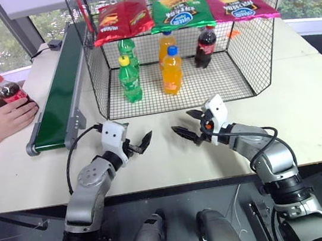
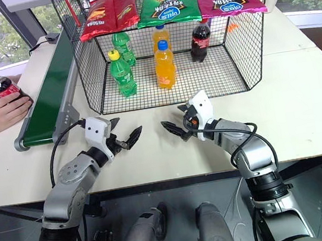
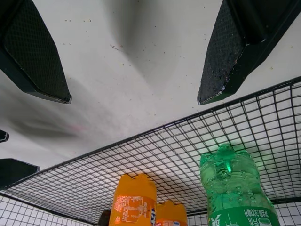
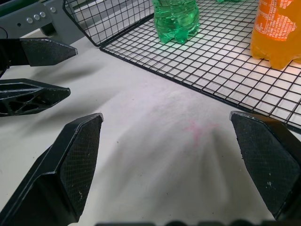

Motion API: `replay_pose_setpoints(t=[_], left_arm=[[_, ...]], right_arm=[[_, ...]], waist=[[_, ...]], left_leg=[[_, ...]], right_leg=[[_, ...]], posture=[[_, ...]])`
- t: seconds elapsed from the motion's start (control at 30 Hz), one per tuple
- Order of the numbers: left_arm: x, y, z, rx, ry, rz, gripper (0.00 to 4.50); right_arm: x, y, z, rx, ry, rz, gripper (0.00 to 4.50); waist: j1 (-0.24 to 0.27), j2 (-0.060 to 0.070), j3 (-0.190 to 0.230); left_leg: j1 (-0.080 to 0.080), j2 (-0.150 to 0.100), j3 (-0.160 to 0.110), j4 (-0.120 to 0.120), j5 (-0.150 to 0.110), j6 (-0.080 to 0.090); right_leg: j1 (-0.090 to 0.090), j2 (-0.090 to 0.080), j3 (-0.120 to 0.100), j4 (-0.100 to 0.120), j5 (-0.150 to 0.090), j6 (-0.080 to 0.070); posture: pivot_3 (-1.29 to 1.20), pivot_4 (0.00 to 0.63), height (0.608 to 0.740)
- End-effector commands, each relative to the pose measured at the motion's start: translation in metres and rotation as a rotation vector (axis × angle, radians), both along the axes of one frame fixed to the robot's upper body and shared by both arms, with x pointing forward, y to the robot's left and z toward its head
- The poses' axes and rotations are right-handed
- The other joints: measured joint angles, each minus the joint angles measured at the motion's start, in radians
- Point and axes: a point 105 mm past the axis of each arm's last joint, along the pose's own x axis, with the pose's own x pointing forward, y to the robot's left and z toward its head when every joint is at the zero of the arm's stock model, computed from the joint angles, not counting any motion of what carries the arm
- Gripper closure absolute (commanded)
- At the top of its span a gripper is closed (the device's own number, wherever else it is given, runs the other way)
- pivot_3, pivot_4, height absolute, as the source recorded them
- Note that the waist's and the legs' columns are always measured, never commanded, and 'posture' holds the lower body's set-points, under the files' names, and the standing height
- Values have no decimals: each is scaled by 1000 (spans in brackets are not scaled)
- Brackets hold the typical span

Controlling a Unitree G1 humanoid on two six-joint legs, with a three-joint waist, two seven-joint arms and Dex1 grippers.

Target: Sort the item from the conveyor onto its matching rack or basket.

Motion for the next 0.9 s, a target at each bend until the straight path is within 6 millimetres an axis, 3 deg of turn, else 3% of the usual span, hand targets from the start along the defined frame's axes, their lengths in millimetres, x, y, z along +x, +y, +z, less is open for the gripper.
replay_pose_setpoints(t=[0.03,0.37,0.5,0.57,0.73,0.83,0.9], left_arm=[[-2,-2,14,-4,-59,-6,0],[-1,-2,13,-2,-61,-6,0],[-2,3,22,-4,-90,8,0],[-2,11,33,-2,-124,29,0],[-3,54,65,-88,-179,183,0],[-7,70,75,-86,-192,233,0],[-10,93,80,-83,-197,300,0]], right_arm=[[-1,3,18,2,-69,26,27],[-2,3,22,5,-75,38,27],[-5,7,30,7,-94,76,27],[-10,12,41,13,-118,126,27],[-29,24,69,45,-177,285,27],[-35,29,79,53,-192,340,27],[-41,36,88,46,-223,395,27]], waist=[[0,0,0],[0,0,0],[0,0,0],[-1,0,0],[-2,0,0],[-1,0,0],[-1,0,0]], left_leg=[[0,0,0,0,0,0],[0,0,0,0,0,0],[0,0,0,0,0,0],[0,0,0,0,0,0],[-1,2,0,0,0,0],[-1,2,0,0,0,0],[-1,2,0,0,0,0]], right_leg=[[0,0,0,0,0,0],[0,0,0,0,0,0],[0,0,0,0,0,0],[0,0,0,0,0,0],[-1,1,0,0,0,0],[-1,0,0,-1,0,0],[-1,0,0,-1,0,0]], posture=[[0,150,738],[0,150,738],[0,150,738],[0,150,738],[0,150,738],[0,150,738],[0,150,738]])
